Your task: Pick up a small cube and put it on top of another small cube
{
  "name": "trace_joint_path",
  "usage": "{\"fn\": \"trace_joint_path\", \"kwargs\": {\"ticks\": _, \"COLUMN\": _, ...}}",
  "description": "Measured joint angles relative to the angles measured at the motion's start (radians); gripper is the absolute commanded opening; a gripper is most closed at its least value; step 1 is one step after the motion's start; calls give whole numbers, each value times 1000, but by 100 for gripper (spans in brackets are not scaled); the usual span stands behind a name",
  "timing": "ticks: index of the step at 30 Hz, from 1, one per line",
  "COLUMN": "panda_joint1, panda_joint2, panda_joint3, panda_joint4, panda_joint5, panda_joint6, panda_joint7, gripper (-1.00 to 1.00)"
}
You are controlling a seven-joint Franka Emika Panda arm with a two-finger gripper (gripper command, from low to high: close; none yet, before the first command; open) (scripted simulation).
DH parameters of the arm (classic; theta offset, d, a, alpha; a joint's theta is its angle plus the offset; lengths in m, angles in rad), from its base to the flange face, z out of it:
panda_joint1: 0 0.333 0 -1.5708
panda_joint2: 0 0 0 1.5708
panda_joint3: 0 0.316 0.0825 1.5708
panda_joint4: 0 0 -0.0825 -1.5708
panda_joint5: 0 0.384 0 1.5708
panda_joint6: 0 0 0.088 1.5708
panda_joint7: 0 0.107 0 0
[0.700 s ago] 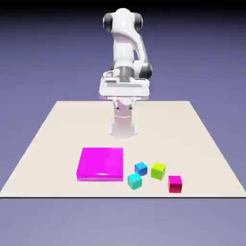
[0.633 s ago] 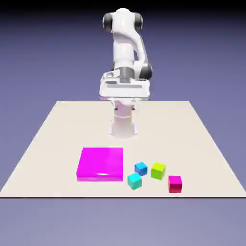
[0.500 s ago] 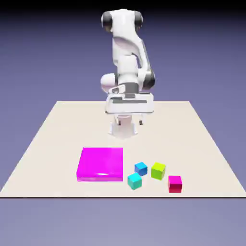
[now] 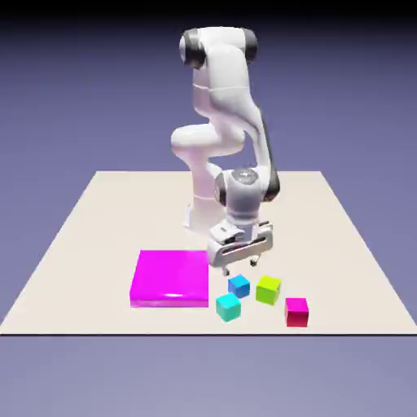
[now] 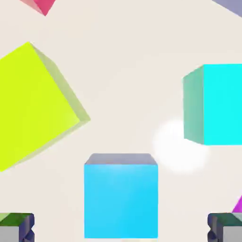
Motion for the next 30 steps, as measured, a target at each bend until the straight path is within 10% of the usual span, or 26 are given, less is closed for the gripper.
{"fn": "trace_joint_path", "kwargs": {"ticks": 4, "panda_joint1": -19, "panda_joint2": 145, "panda_joint3": 24, "panda_joint4": 26, "panda_joint5": 20, "panda_joint6": 119, "panda_joint7": -15, "gripper": 0}}
{"fn": "trace_joint_path", "kwargs": {"ticks": 5, "panda_joint1": -23, "panda_joint2": 173, "panda_joint3": 28, "panda_joint4": 31, "panda_joint5": 24, "panda_joint6": 141, "panda_joint7": -18, "gripper": -100}}
{"fn": "trace_joint_path", "kwargs": {"ticks": 22, "panda_joint1": -126, "panda_joint2": -42, "panda_joint3": 14, "panda_joint4": 241, "panda_joint5": -11, "panda_joint6": -283, "panda_joint7": 86, "gripper": -100}}
{"fn": "trace_joint_path", "kwargs": {"ticks": 28, "panda_joint1": -137, "panda_joint2": 104, "panda_joint3": 23, "panda_joint4": 256, "panda_joint5": -1, "panda_joint6": -153, "panda_joint7": 82, "gripper": -100}}
{"fn": "trace_joint_path", "kwargs": {"ticks": 29, "panda_joint1": -139, "panda_joint2": 139, "panda_joint3": 25, "panda_joint4": 258, "panda_joint5": 2, "panda_joint6": -119, "panda_joint7": 80, "gripper": 100}}
{"fn": "trace_joint_path", "kwargs": {"ticks": 30, "panda_joint1": -139, "panda_joint2": 139, "panda_joint3": 25, "panda_joint4": 258, "panda_joint5": 2, "panda_joint6": -119, "panda_joint7": 80, "gripper": 100}}
